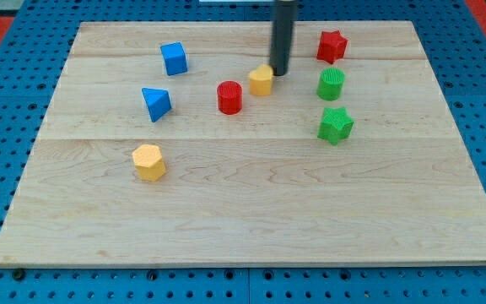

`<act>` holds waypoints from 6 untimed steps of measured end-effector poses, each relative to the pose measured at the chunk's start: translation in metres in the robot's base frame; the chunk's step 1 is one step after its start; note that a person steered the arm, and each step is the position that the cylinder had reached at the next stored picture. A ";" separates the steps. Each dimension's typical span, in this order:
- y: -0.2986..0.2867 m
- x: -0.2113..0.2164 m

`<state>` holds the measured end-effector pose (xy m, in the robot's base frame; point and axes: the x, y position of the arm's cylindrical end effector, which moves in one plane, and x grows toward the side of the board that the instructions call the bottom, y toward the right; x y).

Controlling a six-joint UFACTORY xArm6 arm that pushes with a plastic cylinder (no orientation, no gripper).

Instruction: Move the red circle slightly down

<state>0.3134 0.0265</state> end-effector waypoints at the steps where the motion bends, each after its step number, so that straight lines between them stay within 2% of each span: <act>1: -0.005 -0.001; 2: -0.050 -0.013; 3: -0.062 0.015; 6: -0.047 0.111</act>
